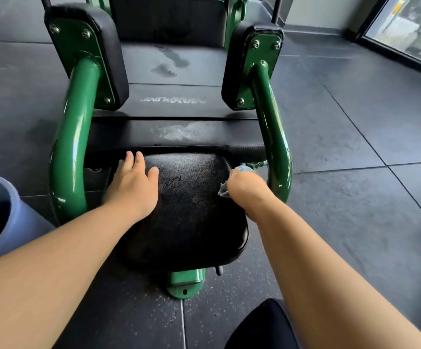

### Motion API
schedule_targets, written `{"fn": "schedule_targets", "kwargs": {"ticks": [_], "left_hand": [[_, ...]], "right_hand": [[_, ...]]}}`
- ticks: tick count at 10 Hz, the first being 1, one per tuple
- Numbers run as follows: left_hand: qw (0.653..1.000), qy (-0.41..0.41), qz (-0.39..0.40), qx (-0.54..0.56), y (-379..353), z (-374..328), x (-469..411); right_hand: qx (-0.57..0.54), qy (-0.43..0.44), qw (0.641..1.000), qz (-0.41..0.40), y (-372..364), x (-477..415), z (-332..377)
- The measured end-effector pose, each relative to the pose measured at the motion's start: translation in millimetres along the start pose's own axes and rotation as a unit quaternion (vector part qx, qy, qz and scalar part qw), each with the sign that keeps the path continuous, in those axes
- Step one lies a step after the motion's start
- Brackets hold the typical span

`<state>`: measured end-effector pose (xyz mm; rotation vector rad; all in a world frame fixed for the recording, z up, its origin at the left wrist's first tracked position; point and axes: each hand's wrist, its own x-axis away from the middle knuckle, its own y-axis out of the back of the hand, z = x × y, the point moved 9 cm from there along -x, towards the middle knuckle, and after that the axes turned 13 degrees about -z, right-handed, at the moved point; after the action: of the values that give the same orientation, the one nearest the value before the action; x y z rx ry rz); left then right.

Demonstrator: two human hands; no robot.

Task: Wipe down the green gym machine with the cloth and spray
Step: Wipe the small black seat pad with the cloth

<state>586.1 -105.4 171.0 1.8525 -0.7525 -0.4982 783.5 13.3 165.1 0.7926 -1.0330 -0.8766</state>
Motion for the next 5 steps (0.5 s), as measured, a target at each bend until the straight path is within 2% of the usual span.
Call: {"fn": "schedule_targets", "kwargs": {"ticks": [1, 2, 3, 4, 5], "left_hand": [[0.994, -0.101, -0.050, 0.013, 10, -18, 3], [0.986, -0.134, -0.066, 0.073, 17, -27, 10], [0.986, -0.125, -0.067, 0.085, 16, -25, 9], [0.986, -0.112, -0.073, 0.103, 17, -21, 6], [0.987, -0.106, -0.061, 0.103, 15, -22, 8]], "right_hand": [[0.011, -0.012, 1.000, -0.013, 16, -3, 7], [0.023, 0.031, 0.999, -0.030, 25, -14, 27], [-0.114, 0.014, 0.992, -0.060, 16, -22, 12], [-0.194, -0.028, 0.976, -0.091, 5, 21, -19], [-0.175, -0.002, 0.980, -0.091, 0, 44, -28]]}}
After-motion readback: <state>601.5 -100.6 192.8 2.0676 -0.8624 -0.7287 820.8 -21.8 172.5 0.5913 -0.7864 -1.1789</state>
